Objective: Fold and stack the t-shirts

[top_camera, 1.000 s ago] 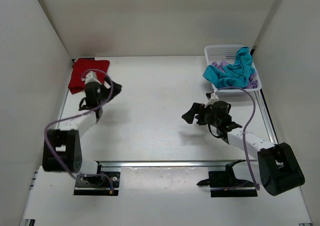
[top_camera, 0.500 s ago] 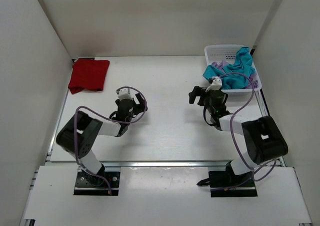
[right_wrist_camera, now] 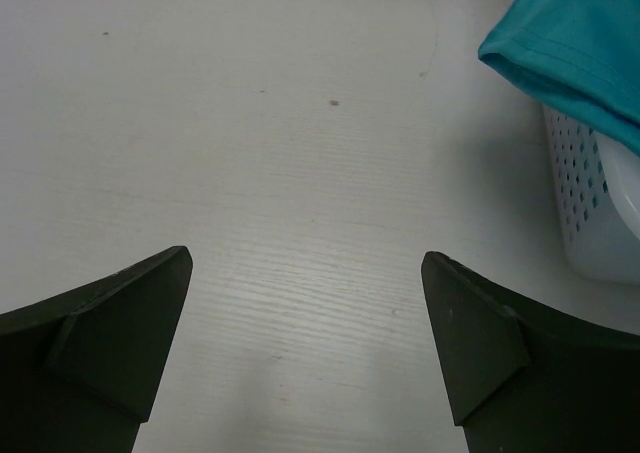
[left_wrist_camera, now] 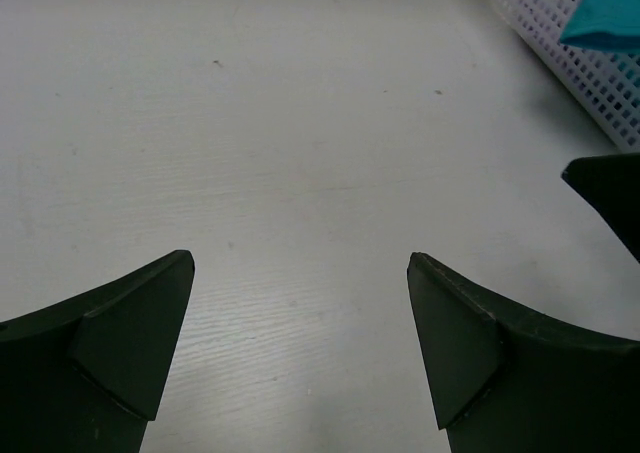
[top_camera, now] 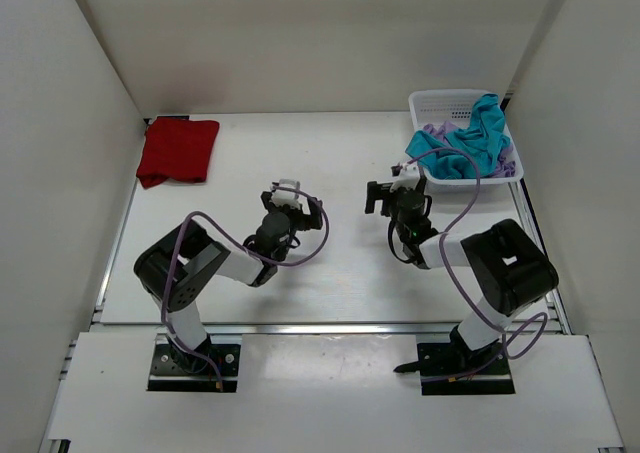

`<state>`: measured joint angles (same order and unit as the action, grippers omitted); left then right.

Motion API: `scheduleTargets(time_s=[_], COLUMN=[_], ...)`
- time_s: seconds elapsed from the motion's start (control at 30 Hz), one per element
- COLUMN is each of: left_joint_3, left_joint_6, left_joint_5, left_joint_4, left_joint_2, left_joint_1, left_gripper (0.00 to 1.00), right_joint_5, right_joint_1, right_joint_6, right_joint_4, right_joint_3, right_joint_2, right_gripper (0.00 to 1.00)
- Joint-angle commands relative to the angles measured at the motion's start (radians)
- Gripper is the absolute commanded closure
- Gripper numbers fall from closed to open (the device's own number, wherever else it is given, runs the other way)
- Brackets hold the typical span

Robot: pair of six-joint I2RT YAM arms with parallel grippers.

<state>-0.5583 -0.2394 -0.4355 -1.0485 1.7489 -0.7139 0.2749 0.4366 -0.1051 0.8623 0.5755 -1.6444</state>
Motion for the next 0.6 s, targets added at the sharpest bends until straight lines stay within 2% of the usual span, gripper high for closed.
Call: scheduleTargets(time_s=[0.0, 0.07, 0.17, 0.2, 0.23, 0.27, 0.37, 0.47, 0.5, 0.57], left_joint_3=[-0.02, -0.038, -0.092, -0.083, -0.065, -0.054, -0.038, -0.069, -0.095, -0.124], left_joint_6=[0.106, 0.086, 0.049, 0.081, 0.125, 0.141, 0.166, 0.112, 0.053, -0.009], left_joint_5=[0.01, 0.119, 0.095, 0.136, 0.265, 0.306, 0.332, 0.354, 0.36, 0.334], left_joint_4=[-0.067, -0.05, 0.049, 0.01, -0.019, -0.078, -0.102, -0.041, -0.009, 0.046], left_joint_2=[0.009, 0.011, 0.021, 0.04, 0.032, 0.038, 0.038, 0.046, 0.057, 0.061], left_joint_1=[-0.006, 0.023, 0.027, 0.028, 0.039, 0.04, 0.033, 0.077, 0.094, 0.116], left_gripper=[0.01, 0.01, 0.01, 0.02, 0.01, 0.02, 0.01, 0.02, 0.01, 0.02], right_joint_5=[0.107, 0.077, 0.028, 0.009, 0.024, 0.024, 0.086, 0.066, 0.057, 0.076], right_joint_1=[0.034, 0.04, 0.008, 0.004, 0.008, 0.017, 0.03, 0.005, 0.005, 0.013], right_joint_6=[0.079, 0.097, 0.078, 0.074, 0.085, 0.09, 0.093, 0.047, 0.048, 0.05], right_joint_4=[0.197, 0.294, 0.134, 0.112, 0.121, 0.15, 0.231, 0.103, 0.069, 0.047], right_joint_3=[-0.054, -0.12, -0.025, -0.007, -0.015, -0.041, -0.084, -0.01, 0.019, 0.04], right_joint_2=[0.008, 0.015, -0.003, 0.001, -0.003, 0.003, 0.014, 0.002, -0.009, -0.017], right_gripper=[0.0, 0.01, 0.01, 0.01, 0.01, 0.01, 0.01, 0.01, 0.01, 0.01])
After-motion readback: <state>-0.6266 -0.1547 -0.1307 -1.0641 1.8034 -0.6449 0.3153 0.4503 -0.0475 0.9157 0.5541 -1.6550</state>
